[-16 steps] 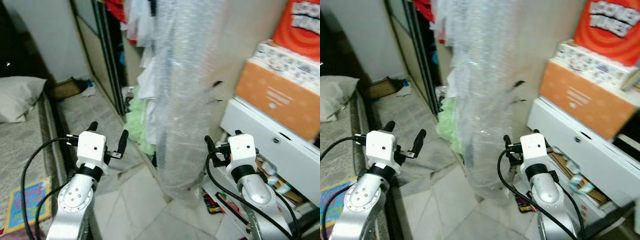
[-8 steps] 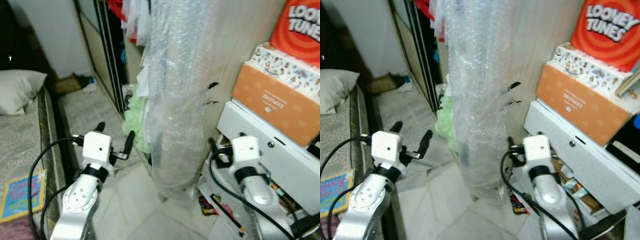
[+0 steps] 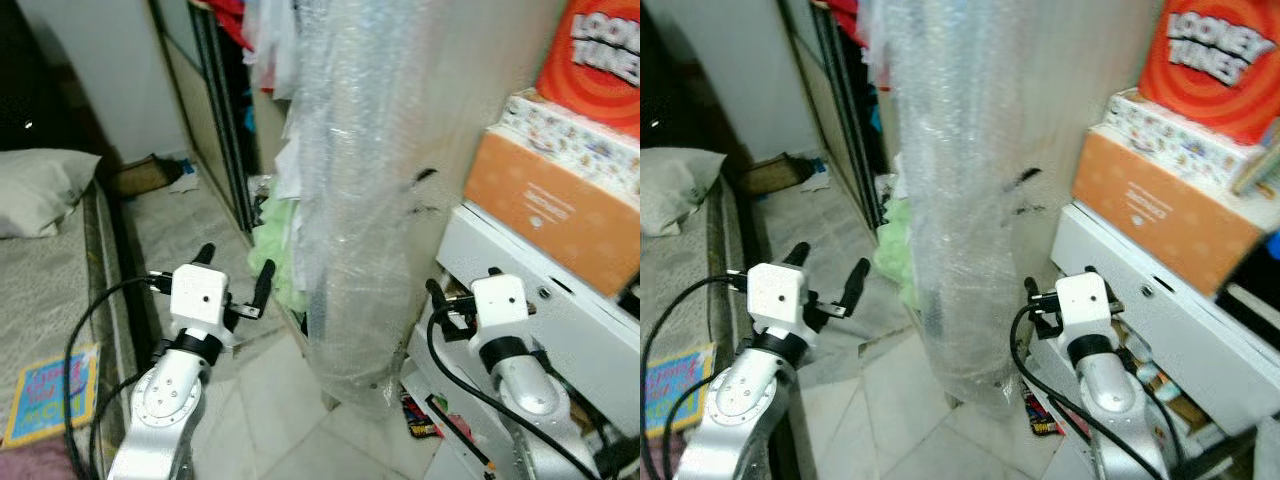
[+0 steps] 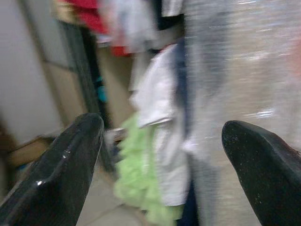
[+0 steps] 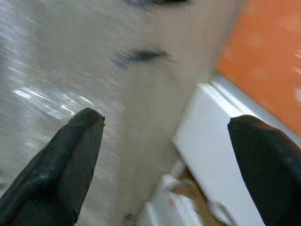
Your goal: Clean up the room
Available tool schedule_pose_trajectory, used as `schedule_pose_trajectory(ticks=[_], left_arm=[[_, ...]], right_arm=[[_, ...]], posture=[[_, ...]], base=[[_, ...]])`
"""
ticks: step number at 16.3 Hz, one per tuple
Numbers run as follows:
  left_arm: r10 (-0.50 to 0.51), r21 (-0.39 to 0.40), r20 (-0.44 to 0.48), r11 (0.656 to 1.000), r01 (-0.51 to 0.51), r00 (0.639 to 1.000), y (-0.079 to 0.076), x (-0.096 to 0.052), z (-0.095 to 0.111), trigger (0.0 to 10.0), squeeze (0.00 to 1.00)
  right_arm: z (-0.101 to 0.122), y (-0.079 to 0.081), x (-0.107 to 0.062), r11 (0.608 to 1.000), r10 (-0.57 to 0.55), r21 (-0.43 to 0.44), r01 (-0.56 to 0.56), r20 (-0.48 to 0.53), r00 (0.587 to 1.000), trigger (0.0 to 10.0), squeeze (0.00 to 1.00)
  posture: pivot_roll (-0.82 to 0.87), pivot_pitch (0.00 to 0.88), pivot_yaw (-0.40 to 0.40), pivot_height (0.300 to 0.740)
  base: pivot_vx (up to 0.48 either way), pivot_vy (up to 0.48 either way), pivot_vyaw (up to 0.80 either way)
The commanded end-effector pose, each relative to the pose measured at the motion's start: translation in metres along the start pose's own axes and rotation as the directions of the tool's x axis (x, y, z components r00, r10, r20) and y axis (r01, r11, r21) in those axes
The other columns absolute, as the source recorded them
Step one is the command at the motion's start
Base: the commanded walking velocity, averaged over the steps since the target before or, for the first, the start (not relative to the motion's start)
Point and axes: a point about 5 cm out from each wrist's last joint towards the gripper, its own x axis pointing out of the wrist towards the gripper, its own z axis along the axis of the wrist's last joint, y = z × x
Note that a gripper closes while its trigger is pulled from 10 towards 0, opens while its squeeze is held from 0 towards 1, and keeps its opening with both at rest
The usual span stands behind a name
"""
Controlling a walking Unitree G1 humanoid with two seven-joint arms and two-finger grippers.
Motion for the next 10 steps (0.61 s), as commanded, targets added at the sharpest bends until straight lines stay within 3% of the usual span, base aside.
schedule_pose_trajectory(ticks=[1, 10], left_arm=[[0.008, -0.003, 0.003, 1.0, -0.008, 1.0, 0.0014, -0.0037, 0.0017, 10.0, 0.0], [0.016, -0.002, -0.004, 1.0, -0.016, 1.0, 0.0025, -0.0058, 0.0011, 10.0, 0.0]], right_arm=[[0.0054, 0.0035, 0.0012, 1.0, 0.025, -0.005, -0.025, 0.019, 0.999, 10.0, 0.0], [0.0035, 0.0049, 0.0003, 1.0, 0.03, -0.006, -0.03, 0.014, 0.999, 10.0, 0.0]], posture=[[-0.1, 0.024, -0.012, 0.74], [-0.1, 0.032, -0.013, 0.74]], base=[[0.0, 0.0, 0.8], [0.0, 0.0, 0.8]])
